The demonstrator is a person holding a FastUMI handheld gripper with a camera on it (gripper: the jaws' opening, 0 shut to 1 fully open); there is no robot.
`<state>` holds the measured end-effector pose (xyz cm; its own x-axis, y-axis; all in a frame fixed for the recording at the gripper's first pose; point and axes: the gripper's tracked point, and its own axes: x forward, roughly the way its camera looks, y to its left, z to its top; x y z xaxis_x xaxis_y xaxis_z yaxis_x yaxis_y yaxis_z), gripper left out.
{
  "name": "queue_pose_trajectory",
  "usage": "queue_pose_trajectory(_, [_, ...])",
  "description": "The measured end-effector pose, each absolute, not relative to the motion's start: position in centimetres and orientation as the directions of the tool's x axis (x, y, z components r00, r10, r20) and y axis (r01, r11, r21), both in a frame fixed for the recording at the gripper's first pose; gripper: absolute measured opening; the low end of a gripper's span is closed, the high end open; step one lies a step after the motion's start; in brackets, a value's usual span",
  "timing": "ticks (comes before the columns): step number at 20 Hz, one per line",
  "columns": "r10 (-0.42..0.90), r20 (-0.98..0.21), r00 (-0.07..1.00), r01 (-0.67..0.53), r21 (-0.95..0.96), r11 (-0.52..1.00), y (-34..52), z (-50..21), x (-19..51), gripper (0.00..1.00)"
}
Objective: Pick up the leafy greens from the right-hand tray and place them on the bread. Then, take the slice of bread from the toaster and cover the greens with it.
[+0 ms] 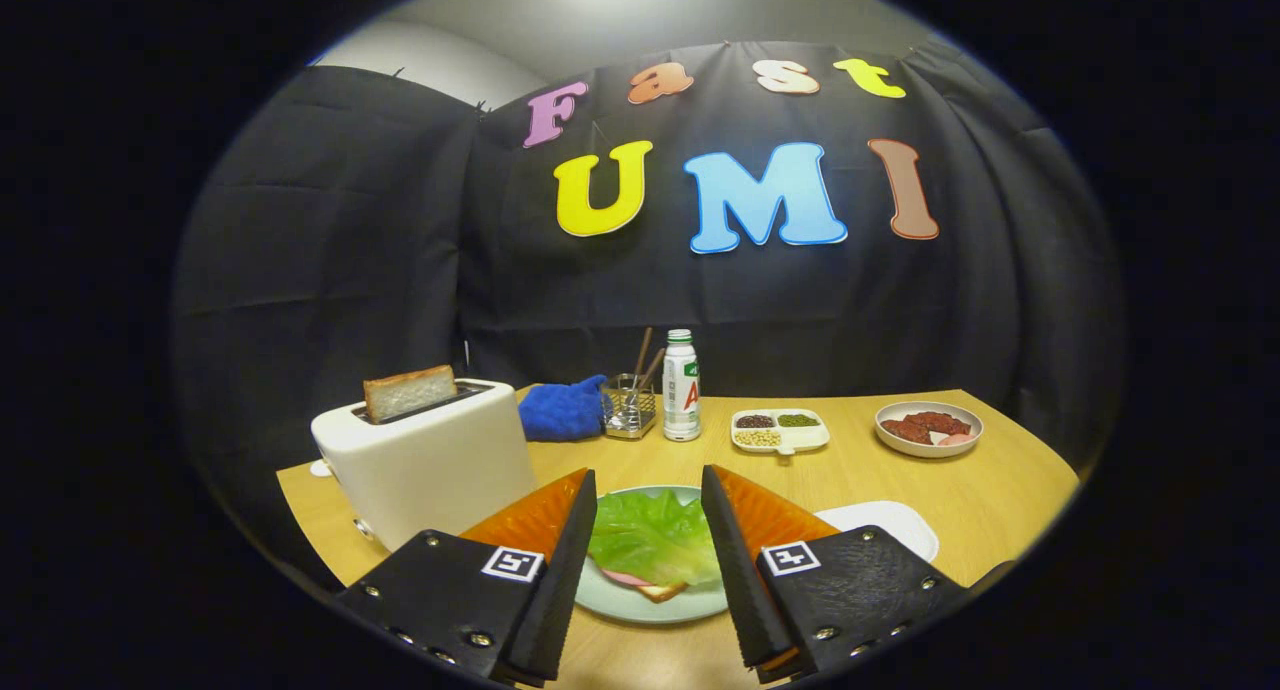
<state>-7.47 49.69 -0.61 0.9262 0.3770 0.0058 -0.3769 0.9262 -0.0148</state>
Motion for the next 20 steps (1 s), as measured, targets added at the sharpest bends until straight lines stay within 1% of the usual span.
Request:
queue_pose_trajectory(8, [0.465, -0.014, 0.885, -0.465, -0.023, 0.885, 59.4, 0.3, -9.8, 0.65])
queue_pose_trajectory(13, [0.499, -0.015, 0.867, -0.499, -0.031, 0.866, 65.0, 1.2, -10.8, 0.65])
queue_pose_trajectory(16, [0.528, -0.025, 0.849, -0.528, -0.056, 0.847, 67.9, 1.4, -11.0, 0.65])
queue_pose_trajectory(20, [0.544, -0.054, 0.838, -0.546, -0.039, 0.837, 70.6, 0.8, -10.7, 0.65])
